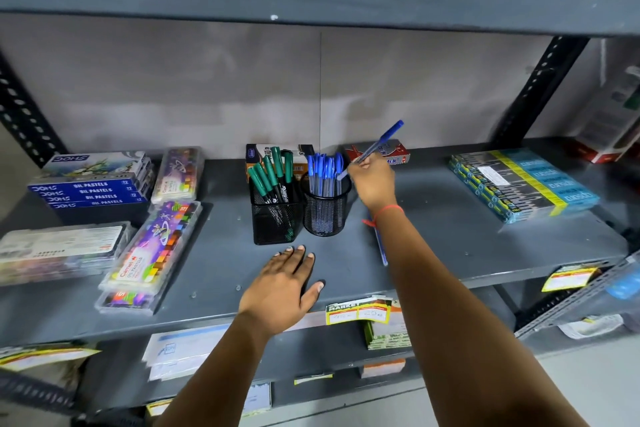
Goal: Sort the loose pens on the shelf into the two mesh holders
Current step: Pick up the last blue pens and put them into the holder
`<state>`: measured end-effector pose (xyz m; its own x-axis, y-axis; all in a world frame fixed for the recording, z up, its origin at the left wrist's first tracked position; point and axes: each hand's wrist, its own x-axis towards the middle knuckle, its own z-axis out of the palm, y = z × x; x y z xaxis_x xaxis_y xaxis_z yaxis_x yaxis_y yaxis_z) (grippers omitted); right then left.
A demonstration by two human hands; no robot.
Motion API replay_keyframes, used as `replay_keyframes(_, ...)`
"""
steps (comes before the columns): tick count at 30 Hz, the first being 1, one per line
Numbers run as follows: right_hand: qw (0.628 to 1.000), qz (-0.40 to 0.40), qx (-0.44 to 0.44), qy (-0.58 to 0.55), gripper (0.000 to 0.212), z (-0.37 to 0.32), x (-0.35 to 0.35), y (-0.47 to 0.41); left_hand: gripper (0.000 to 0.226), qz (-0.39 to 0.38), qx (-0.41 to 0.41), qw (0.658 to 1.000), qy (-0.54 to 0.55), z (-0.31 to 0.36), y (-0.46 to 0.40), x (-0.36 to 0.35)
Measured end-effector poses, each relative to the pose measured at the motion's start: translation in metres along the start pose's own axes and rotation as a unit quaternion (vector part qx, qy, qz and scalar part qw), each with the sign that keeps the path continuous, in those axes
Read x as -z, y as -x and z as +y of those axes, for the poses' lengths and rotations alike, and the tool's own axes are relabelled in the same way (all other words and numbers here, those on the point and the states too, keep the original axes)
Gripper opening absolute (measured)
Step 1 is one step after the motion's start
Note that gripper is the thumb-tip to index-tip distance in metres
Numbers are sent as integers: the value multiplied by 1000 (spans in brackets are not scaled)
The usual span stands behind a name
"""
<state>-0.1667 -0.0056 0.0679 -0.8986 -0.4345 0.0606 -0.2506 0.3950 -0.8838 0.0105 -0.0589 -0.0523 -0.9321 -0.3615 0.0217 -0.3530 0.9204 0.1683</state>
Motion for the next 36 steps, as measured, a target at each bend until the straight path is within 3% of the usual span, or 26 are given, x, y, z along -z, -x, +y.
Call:
replay_keyframes(3, 996, -52, 3, 76, 34, 1, -9, -3, 113, 3, -2, 1000, 4, -1, 0, -1)
replay_keyframes(5, 995, -58, -12, 85, 39, 5, -16, -3, 118, -1, -5, 1000, 1, -1, 0, -1)
replay_keyframes(10, 998, -25, -21, 54, 32, 14, -27, -3, 115, -20, -25, 1000, -3, -3, 4, 0)
replay_keyframes(13, 1000, -12, -16, 22, 8, 15, -25, 0, 112, -9, -39, 999, -23, -7, 11, 0)
replay_keyframes(16, 998, 47, -38, 6, 12, 28, -17, 6, 107, -13, -47, 998, -32, -7, 15, 2)
replay_keyframes(18, 992, 67, -67, 81, 16, 44, -11, 12, 104, -22, -49, 998, -40, -7, 14, 2)
replay_keyframes(21, 955, 4, -118, 273, 35, 68, -2, 28, 91, -29, -50, 996, -64, -7, 14, 3)
replay_keyframes(25, 916, -20, -78, 393, 33, 85, -1, 43, 75, -44, -29, 995, -81, -9, 14, 1)
replay_keyframes(27, 932, -10, -85, 352, 29, 85, 1, 42, 75, -35, -30, 995, -83, -8, 14, 1)
replay_keyframes(30, 978, 47, -164, 121, 26, 76, 3, 39, 75, -25, -23, 996, -88, -9, 14, 0)
replay_keyframes(33, 977, 127, -157, -74, 25, 57, 1, 31, 74, -23, -18, 996, -85, -10, 14, 0)
replay_keyframes(36, 970, 159, -92, -158, 5, 29, -2, 21, 74, -31, -11, 997, -76, -10, 14, 1)
